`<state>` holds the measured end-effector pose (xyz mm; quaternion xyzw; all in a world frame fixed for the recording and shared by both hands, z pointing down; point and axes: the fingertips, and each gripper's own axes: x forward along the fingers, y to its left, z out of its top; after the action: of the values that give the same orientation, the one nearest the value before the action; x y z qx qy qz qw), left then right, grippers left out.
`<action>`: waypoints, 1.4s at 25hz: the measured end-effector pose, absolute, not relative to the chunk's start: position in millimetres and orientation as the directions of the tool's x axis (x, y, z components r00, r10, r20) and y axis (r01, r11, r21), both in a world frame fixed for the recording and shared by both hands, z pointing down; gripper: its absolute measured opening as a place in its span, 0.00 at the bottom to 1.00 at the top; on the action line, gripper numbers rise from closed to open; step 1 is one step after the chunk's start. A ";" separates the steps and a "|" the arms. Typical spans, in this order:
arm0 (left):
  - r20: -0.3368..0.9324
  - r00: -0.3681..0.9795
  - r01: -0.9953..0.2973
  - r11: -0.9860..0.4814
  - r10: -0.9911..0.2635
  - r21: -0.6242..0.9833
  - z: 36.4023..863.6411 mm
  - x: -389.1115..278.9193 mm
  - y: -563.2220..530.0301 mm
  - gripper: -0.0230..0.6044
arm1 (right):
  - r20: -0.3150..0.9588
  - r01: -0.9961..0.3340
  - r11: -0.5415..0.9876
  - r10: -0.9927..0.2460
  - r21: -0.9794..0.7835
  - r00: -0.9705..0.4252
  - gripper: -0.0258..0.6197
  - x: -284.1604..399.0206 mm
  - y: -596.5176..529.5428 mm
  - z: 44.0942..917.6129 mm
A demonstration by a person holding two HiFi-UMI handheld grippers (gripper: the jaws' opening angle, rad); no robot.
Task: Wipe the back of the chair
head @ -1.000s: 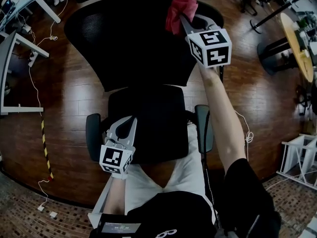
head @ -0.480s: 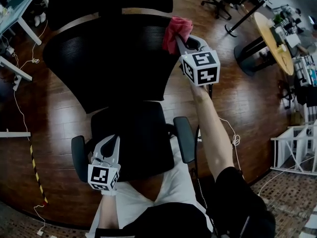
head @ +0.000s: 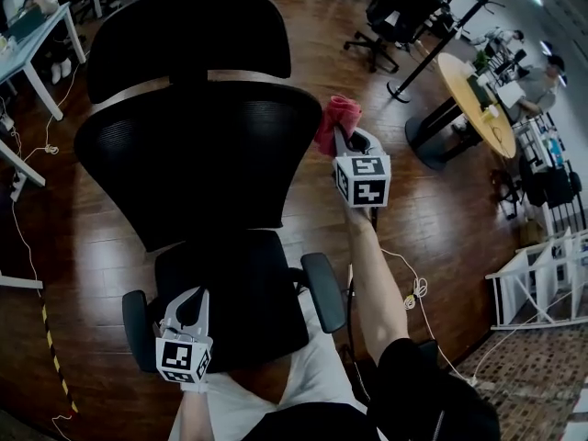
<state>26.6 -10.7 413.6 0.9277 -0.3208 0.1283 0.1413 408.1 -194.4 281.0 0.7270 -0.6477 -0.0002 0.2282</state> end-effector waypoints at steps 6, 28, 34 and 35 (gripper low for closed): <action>0.313 0.763 -0.632 -0.753 -0.566 0.181 410.4 24.3 -13.5 0.02 | 0.340 -0.894 -0.077 -0.908 0.440 0.245 0.10 405.5 -187.3 299.2; 0.259 0.746 -0.664 -0.716 -0.613 0.216 400.4 -4.3 -17.1 0.02 | 0.448 -0.800 0.407 -0.872 0.441 -0.197 0.10 103.5 -249.3 352.2; 0.259 0.734 -0.678 -0.700 -0.628 0.224 404.4 -17.2 -18.3 0.02 | 0.460 -0.761 0.498 -0.837 0.416 -0.297 0.10 32.9 -261.6 361.4; 0.260 0.732 -0.680 -0.698 -0.630 0.225 405.5 -19.5 -18.6 0.02 | 0.461 -0.754 0.510 -0.831 0.413 -0.310 0.10 23.2 -262.6 362.5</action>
<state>-19.5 -18.6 405.5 0.9178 -0.3567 0.0815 0.1542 23.2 -262.6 362.5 0.4912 -0.8071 -0.0599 0.3222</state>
